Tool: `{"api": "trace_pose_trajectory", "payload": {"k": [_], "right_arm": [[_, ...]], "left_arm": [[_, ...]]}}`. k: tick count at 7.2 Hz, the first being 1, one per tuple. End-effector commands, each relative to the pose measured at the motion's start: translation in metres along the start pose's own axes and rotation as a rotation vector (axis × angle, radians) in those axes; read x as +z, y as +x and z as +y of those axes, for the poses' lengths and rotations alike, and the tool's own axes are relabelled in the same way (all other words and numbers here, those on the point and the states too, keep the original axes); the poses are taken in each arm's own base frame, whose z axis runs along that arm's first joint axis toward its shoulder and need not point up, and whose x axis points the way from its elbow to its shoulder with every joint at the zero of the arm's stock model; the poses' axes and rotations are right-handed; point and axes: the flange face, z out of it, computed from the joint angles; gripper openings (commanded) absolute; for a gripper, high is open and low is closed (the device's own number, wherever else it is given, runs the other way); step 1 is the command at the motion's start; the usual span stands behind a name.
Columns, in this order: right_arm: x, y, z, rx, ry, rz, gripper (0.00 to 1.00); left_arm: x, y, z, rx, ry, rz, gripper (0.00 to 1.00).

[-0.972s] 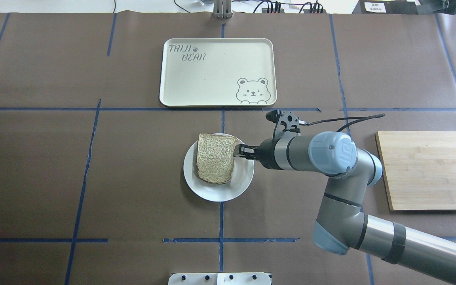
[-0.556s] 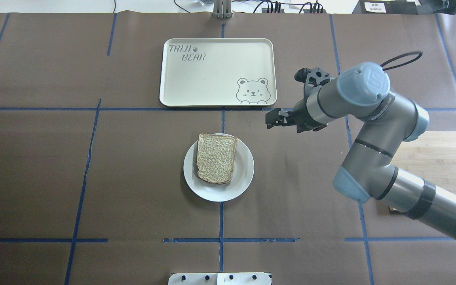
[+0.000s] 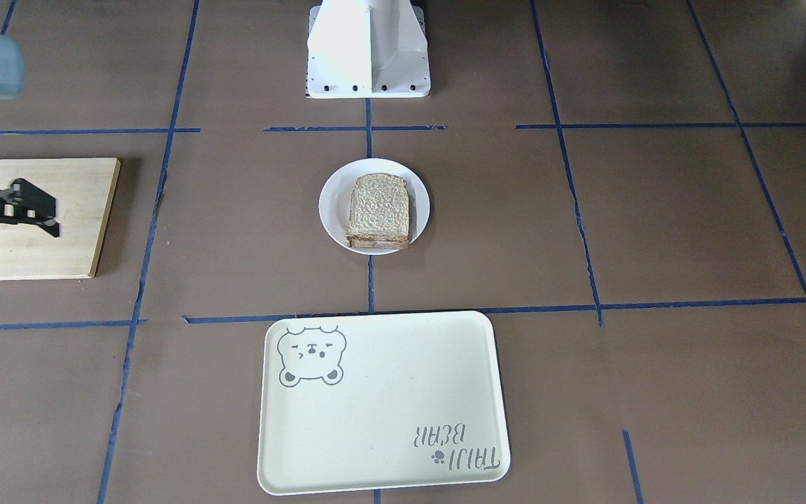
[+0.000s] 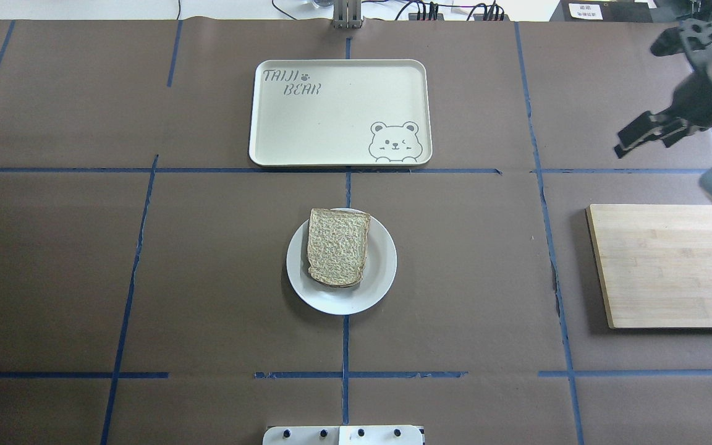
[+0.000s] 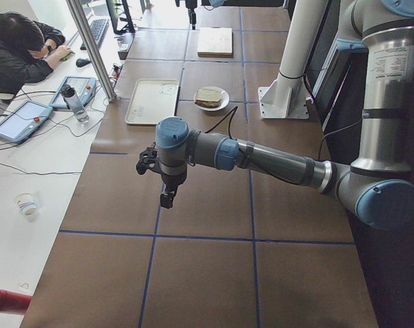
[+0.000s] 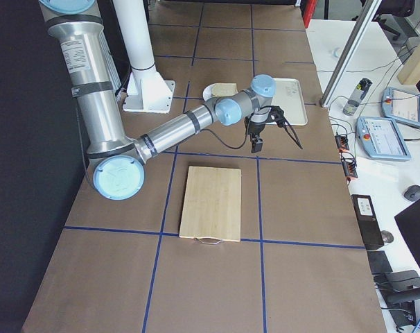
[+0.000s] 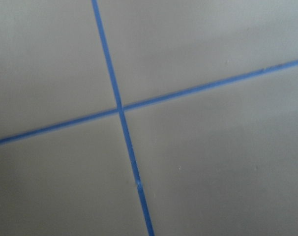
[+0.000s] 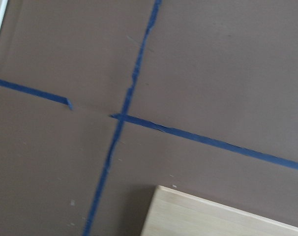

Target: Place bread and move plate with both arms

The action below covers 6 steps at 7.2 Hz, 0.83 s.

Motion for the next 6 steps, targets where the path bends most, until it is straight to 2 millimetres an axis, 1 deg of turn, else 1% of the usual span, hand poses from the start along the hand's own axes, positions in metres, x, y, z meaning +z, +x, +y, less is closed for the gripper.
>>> {"api": "trace_pose_trajectory", "payload": {"k": [1, 2, 3, 4, 5, 6], "right_arm": [[-0.019, 0.125, 0.101, -0.125, -0.019, 0.034, 1.0], [-0.024, 0.169, 0.147, -0.121, -0.025, 0.045, 1.0], [-0.014, 0.191, 0.189, -0.071, -0.054, 0.045, 1.0], [-0.003, 0.2, 0.217, -0.038, -0.074, 0.043, 1.0], [-0.001, 0.209, 0.227, -0.023, -0.064, 0.046, 1.0], [-0.005, 0.212, 0.227, -0.008, -0.053, 0.049, 1.0]], "left_arm": [[-0.005, 0.014, -0.018, -0.064, 0.02, 0.012, 1.0], [0.007, 0.046, -0.027, 0.015, 0.023, 0.045, 1.0], [0.028, 0.084, -0.033, 0.103, 0.037, 0.078, 1.0], [0.045, 0.124, -0.038, 0.044, 0.05, 0.121, 1.0], [0.063, 0.166, -0.038, -0.014, 0.072, 0.192, 1.0], [0.09, 0.221, -0.031, -0.084, 0.062, 0.283, 1.0]]}}
